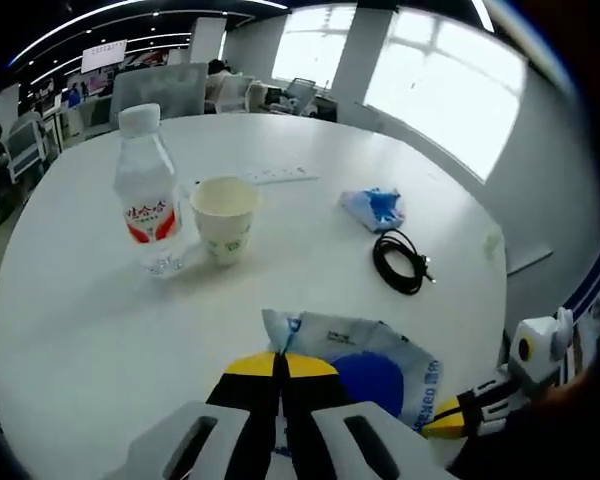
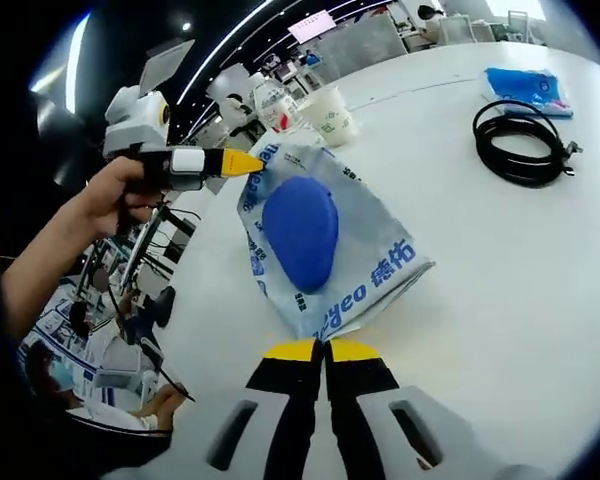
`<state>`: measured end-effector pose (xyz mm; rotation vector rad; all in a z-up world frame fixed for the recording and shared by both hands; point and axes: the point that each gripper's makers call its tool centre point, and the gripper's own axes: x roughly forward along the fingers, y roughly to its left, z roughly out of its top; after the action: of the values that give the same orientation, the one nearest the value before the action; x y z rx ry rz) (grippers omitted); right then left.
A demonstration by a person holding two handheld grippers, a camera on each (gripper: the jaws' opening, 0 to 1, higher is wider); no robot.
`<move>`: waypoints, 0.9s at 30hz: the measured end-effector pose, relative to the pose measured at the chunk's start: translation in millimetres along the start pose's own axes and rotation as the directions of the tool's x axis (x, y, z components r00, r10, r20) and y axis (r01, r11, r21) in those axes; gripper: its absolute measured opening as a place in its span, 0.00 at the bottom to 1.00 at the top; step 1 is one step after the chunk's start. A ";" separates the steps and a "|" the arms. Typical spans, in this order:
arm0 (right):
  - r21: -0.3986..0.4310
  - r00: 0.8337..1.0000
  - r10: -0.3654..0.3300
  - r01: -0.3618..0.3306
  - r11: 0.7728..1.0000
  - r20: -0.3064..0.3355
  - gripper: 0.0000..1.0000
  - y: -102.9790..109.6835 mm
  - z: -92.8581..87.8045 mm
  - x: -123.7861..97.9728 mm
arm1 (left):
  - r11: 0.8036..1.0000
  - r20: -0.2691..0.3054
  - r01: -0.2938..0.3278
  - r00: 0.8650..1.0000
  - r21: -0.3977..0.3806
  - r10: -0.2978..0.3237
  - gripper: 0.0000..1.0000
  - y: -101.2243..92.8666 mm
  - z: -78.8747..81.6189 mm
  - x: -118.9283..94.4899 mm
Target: Arrange the tabletop items into an orderly group along one side of the table until the central work area is clear of visible clutter.
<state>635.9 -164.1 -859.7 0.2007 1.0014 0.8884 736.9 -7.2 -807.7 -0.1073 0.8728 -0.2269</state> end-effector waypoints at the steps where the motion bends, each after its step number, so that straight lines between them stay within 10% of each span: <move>1: -0.003 1.000 0.001 -0.001 1.000 0.004 0.00 0.6 1.8 -2.0 | 1.000 0.002 -0.003 1.000 -0.003 0.003 0.00 0.8 0.0 -1.1; 27: -0.080 0.997 -0.041 0.046 0.996 0.067 0.00 -54.8 83.9 -48.6 | 0.993 0.106 -0.034 0.993 -0.117 0.046 0.00 -17.2 20.4 -8.7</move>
<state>722.0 -214.9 -810.7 0.1377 0.9041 0.8760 744.5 -21.8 -785.0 -0.2079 0.7787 -0.1315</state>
